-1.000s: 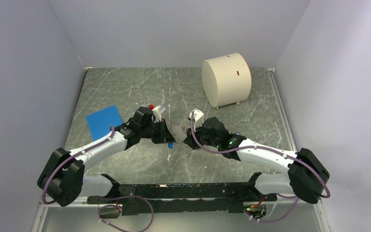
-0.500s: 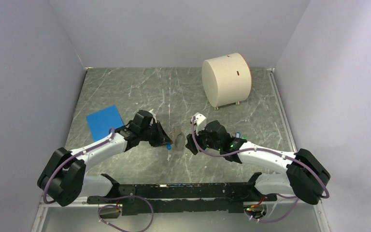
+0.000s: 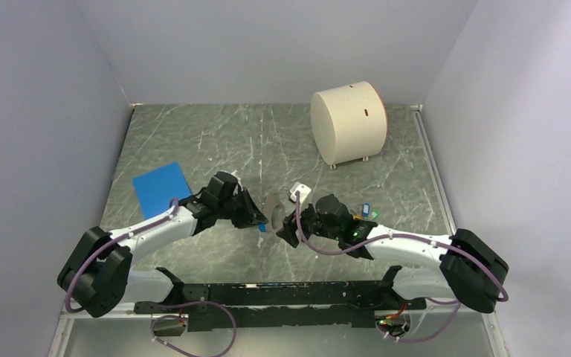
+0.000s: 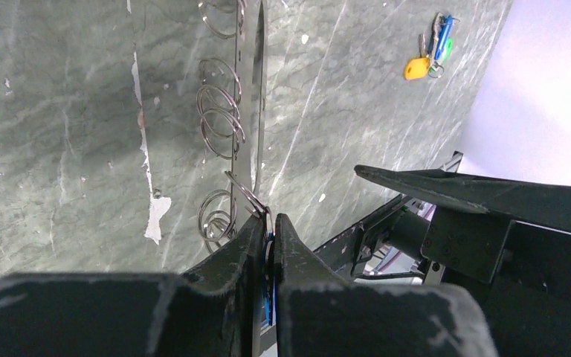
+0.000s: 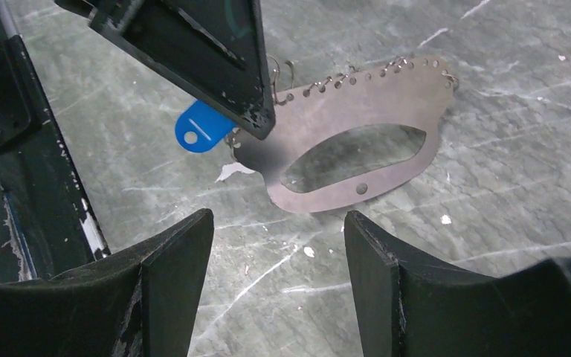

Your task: Remove the keys from the keyring

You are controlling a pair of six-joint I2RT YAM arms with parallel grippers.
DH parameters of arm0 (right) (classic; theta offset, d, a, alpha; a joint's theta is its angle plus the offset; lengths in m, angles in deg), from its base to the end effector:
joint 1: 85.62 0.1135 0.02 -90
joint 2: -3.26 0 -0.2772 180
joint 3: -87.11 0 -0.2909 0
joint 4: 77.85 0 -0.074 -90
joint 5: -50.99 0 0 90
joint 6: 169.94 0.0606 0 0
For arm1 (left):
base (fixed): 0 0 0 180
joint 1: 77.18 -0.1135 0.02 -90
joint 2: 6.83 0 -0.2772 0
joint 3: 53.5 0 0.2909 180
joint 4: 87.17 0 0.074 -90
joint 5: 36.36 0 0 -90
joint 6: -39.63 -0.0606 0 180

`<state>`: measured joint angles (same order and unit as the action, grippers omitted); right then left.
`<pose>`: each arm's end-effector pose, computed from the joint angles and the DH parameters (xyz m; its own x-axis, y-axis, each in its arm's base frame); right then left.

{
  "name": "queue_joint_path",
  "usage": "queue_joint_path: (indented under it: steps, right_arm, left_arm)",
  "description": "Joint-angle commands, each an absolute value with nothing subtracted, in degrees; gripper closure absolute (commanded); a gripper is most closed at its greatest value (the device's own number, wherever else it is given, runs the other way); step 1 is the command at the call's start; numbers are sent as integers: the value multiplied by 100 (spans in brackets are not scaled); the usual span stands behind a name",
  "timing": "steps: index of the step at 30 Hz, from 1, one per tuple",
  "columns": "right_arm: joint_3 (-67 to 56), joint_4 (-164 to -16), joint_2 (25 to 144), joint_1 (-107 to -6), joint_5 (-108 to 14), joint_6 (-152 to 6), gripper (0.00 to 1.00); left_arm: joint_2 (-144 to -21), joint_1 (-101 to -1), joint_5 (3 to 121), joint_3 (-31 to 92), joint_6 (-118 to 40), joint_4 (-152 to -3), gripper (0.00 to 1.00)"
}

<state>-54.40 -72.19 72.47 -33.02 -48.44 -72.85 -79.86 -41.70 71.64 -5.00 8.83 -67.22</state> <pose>0.1700 0.2387 0.1674 -0.3632 -0.2745 -0.8904 -0.8354 0.5191 0.1807 0.2315 -0.1880 0.1656 -0.9205 -0.3471 -0.1794 -0.1155 0.6803 -0.7237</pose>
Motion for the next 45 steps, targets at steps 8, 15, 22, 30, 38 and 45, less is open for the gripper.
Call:
queue_joint_path:
  steps: [8, 15, 22, 30, 38, 45]
  right_arm:
    - [-5682, -6350, 7376, -3184, -4825, -7205, 32]
    - [-5737, -6418, 7348, -3177, -4810, -7219, 32]
    - [-5634, -6558, 7412, -3154, -4848, -7221, 32]
    - [-5265, -7006, 7794, -3117, -4736, -7054, 34]
    - [-4856, -7369, 8258, -3116, -4676, -7216, 48]
    - [-4627, -7354, 8707, -3118, -4730, -7822, 55]
  left_arm:
    - [-8458, -3913, 7051, -906, 1392, -7758, 88]
    - [-8627, -3805, 6961, -893, 1391, -7782, 68]
    - [-8471, -3786, 6880, -888, 1357, -7554, 56]
    - [-7477, -3783, 6131, -686, 907, -6303, 50]
    - [-7284, -3797, 5943, -758, 622, -6109, 53]
    - [-7765, -3795, 6356, -702, 494, -6387, 56]
